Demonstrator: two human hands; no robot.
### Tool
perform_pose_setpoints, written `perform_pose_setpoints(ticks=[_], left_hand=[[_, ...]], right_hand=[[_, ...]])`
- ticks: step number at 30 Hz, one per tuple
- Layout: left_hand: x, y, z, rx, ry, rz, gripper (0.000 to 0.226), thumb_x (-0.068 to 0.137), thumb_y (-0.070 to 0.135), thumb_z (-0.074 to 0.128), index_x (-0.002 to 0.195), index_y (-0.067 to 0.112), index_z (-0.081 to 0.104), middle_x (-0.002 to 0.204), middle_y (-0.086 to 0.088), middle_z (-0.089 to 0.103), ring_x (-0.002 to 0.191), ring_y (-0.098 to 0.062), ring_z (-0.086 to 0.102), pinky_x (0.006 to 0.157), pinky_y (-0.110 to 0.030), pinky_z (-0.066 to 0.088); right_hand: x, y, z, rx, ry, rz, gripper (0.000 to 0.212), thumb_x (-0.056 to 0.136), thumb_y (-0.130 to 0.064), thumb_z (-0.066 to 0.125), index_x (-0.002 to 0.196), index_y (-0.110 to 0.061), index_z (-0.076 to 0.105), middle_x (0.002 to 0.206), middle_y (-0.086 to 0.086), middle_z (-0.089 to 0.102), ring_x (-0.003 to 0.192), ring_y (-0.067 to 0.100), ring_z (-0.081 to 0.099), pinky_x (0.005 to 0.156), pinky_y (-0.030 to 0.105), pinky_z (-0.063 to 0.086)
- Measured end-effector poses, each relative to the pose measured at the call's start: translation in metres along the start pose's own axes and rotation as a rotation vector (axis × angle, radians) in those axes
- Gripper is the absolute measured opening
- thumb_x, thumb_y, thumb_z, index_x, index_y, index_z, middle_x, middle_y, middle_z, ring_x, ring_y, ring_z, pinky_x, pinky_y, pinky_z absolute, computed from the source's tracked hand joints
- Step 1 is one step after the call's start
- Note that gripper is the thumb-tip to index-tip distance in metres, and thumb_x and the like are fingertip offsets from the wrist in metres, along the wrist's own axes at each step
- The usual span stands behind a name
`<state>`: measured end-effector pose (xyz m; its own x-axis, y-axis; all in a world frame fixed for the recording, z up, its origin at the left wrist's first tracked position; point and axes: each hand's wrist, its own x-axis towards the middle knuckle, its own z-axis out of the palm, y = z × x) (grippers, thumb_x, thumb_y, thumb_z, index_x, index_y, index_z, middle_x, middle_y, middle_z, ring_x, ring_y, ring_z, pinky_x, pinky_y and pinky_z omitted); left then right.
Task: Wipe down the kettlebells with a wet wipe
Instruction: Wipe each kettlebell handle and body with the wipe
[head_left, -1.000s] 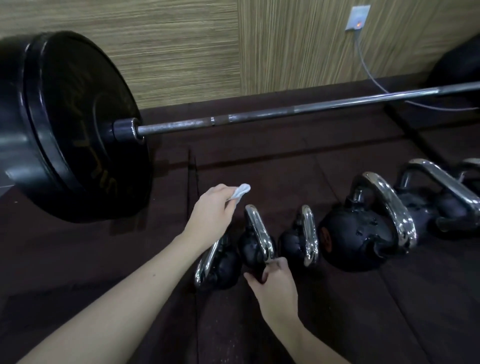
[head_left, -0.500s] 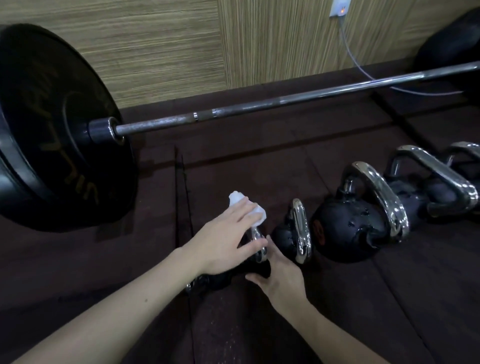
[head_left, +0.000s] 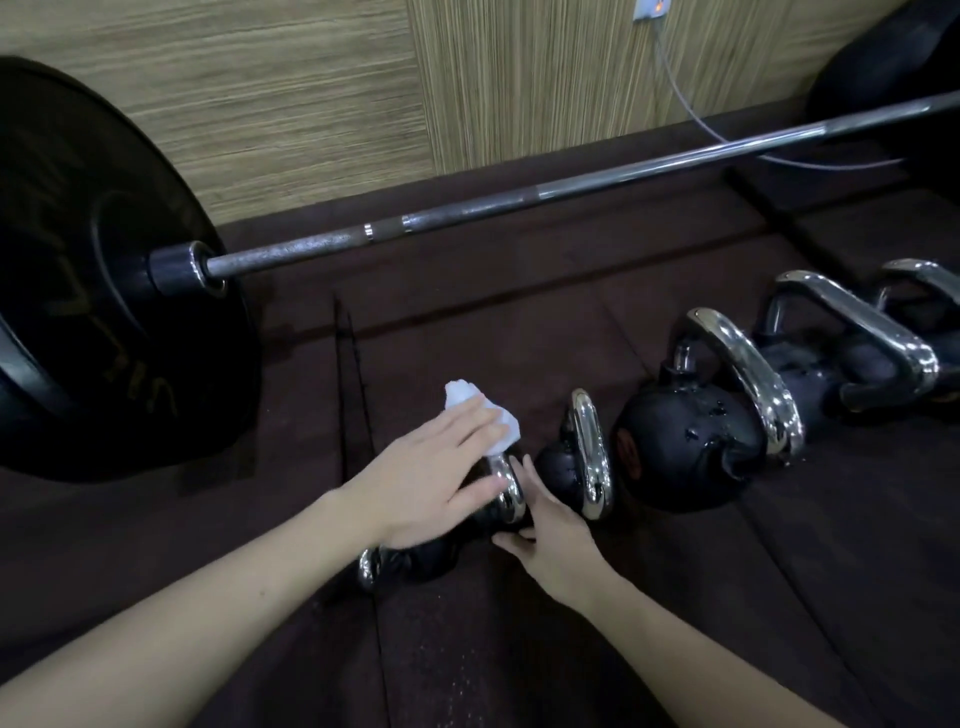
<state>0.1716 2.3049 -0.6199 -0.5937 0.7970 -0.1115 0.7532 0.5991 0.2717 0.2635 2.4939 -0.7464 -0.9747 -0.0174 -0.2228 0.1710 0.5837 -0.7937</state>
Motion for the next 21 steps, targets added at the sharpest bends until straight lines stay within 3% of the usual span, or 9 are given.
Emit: perform_pose_setpoints(ticks=[4,8,11,13,14,16,18,20,21], left_hand=[[-0.016,0.006,0.011,0.155,-0.023,0.198,0.083,0.102,0.075,0.036,0.166,0.022,0.026,0.175,0.006,0.020,0.164,-0.011,-0.003,0.125,-0.044,0.035],[0.001,-0.014,-0.001,0.101,0.044,0.075,0.084,0.100,0.074,0.046,0.165,0.023,0.028,0.172,0.007,0.026,0.162,-0.013,0.015,0.128,-0.041,0.029],[0.005,-0.011,-0.002,0.059,0.078,0.067,0.078,0.099,0.070,0.050,0.159,0.023,0.034,0.164,0.011,0.031,0.158,-0.016,0.022,0.124,-0.039,0.034],[-0.004,0.002,0.005,0.152,0.065,0.179,0.077,0.100,0.070,0.049,0.157,0.019,0.038,0.163,0.006,0.035,0.159,-0.021,0.020,0.121,-0.039,0.038],[-0.010,0.006,0.009,0.191,0.056,0.232,0.076,0.102,0.069,0.047,0.158,0.018,0.039,0.165,0.004,0.035,0.160,-0.022,0.018,0.121,-0.038,0.037],[-0.015,0.007,0.012,0.221,0.069,0.303,0.067,0.107,0.062,0.042,0.158,0.018,0.042,0.167,0.001,0.037,0.161,-0.024,0.020,0.126,-0.037,0.027],[-0.010,0.002,0.007,0.146,0.091,0.260,0.054,0.112,0.052,0.037,0.155,0.021,0.046,0.164,0.006,0.039,0.159,-0.020,0.026,0.126,-0.036,0.029],[0.000,-0.004,0.003,-0.025,0.122,0.125,0.042,0.115,0.040,0.035,0.151,0.025,0.050,0.158,0.013,0.043,0.153,-0.011,0.033,0.121,-0.034,0.036],[0.006,-0.006,0.003,-0.096,0.146,0.037,0.039,0.116,0.035,0.034,0.149,0.026,0.052,0.156,0.015,0.044,0.150,-0.009,0.035,0.120,-0.035,0.038]], right_hand=[[0.005,-0.007,-0.001,0.060,-0.002,-0.008,0.100,0.076,-0.049,0.084,0.154,-0.049,0.022,0.151,-0.015,0.049,0.114,0.005,0.064,0.095,0.030,0.057],[0.004,-0.006,-0.006,0.113,-0.055,0.032,0.124,0.061,-0.067,0.085,0.159,-0.055,0.010,0.170,-0.023,0.012,0.134,0.004,0.055,0.112,0.030,0.047],[0.006,-0.008,-0.007,0.175,-0.076,0.088,0.123,0.063,-0.062,0.089,0.157,-0.055,0.011,0.166,-0.020,0.030,0.123,0.004,0.063,0.110,0.024,0.046],[0.007,-0.008,-0.008,0.177,-0.035,0.081,0.107,0.066,-0.056,0.089,0.154,-0.052,0.029,0.144,-0.023,0.054,0.120,0.003,0.063,0.102,0.011,0.045],[0.007,-0.010,-0.010,0.166,-0.018,0.084,0.093,0.070,-0.049,0.089,0.149,-0.045,0.041,0.124,-0.027,0.061,0.110,-0.002,0.063,0.090,0.003,0.044],[0.008,-0.011,-0.012,0.156,-0.009,0.087,0.076,0.073,-0.043,0.090,0.136,-0.037,0.049,0.102,-0.027,0.061,0.093,-0.009,0.060,0.078,0.002,0.044],[0.008,-0.012,-0.011,0.189,-0.044,0.079,0.090,0.065,-0.055,0.091,0.140,-0.052,0.041,0.122,-0.021,0.064,0.101,-0.005,0.062,0.093,0.015,0.050],[0.007,-0.012,-0.010,0.190,-0.059,0.097,0.122,0.051,-0.075,0.087,0.153,-0.057,0.024,0.153,-0.016,0.048,0.125,0.008,0.060,0.115,0.034,0.045],[0.008,-0.011,-0.010,0.183,-0.058,0.104,0.128,0.049,-0.079,0.085,0.156,-0.055,0.018,0.162,-0.019,0.036,0.137,0.010,0.053,0.121,0.036,0.039]])
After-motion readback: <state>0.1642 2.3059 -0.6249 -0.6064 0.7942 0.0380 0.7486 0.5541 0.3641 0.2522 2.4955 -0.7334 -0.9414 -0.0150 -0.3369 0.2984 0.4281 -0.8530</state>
